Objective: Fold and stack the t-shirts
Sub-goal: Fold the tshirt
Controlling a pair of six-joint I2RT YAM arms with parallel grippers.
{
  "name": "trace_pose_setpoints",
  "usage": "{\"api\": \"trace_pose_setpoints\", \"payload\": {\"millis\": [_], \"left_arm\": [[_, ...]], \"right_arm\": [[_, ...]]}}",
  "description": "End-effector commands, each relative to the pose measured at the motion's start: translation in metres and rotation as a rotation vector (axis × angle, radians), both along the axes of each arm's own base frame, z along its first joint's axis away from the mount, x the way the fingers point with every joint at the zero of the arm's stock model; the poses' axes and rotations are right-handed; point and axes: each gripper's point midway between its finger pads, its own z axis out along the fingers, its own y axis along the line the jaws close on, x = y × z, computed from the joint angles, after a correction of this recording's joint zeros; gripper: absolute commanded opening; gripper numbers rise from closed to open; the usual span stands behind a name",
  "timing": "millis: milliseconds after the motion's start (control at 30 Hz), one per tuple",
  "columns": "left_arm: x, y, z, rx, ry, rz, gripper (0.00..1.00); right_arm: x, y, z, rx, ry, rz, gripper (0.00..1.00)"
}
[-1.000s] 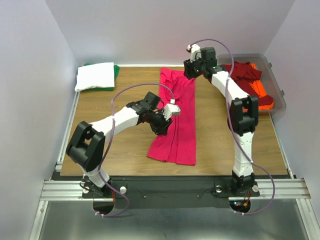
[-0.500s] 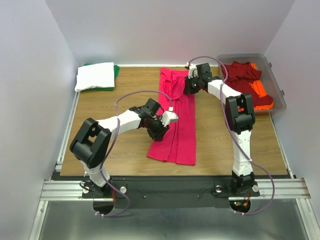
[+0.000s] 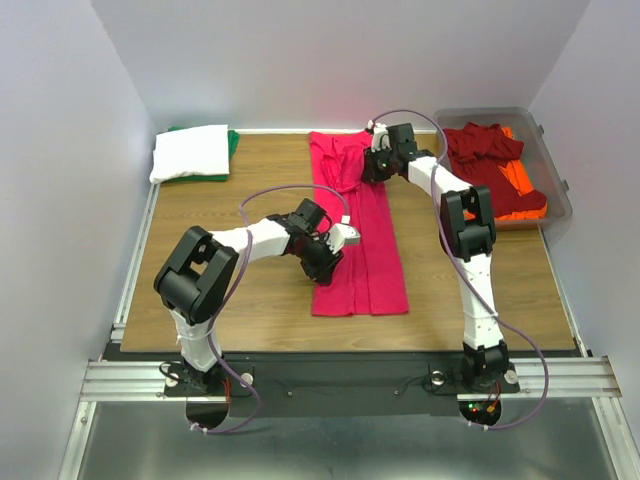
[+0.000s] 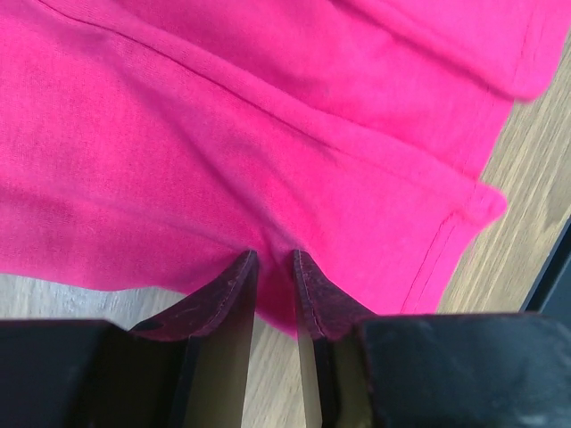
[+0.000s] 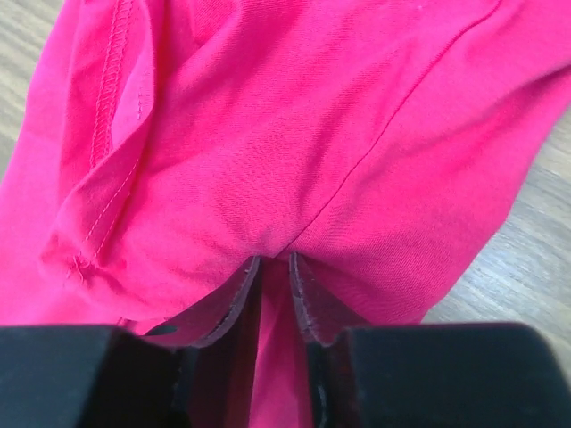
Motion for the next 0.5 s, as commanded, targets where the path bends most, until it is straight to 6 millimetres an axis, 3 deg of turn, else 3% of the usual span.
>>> {"api": "trace_pose_setpoints", "payload": {"millis": [0,67,133,200,367,467], "left_arm": [[-0.008,0.008,0.0,0.028,0.026,-0.031,0.35],[-0.006,0.002,0.03,-0.03,-0.021,-0.049,0.37],[-0.006,0.0,0.047,-0.061,-0.036,-0.052,0.38],[-0.003,-0.004,0.068,-0.101,-0.057,-0.041,0.38],[0.012,0.005,0.102,-0.19,-0.065,0.04,0.39],[0.029,0.024,0.113,-0.22,-0.054,0.123,0.4]], "right_arm": [[0.011,0.004,0.02,0.002,-0.053,-0.012,0.28],[0.007,0.013,0.056,0.061,-0.087,0.014,0.33],[0.005,0.019,0.089,0.108,-0.124,0.031,0.38],[0.003,0.028,0.103,0.173,-0.115,0.038,0.42],[0.016,0.043,0.109,0.225,-0.128,-0.022,0.39],[0.02,0.05,0.096,0.197,-0.128,-0.047,0.27]]}}
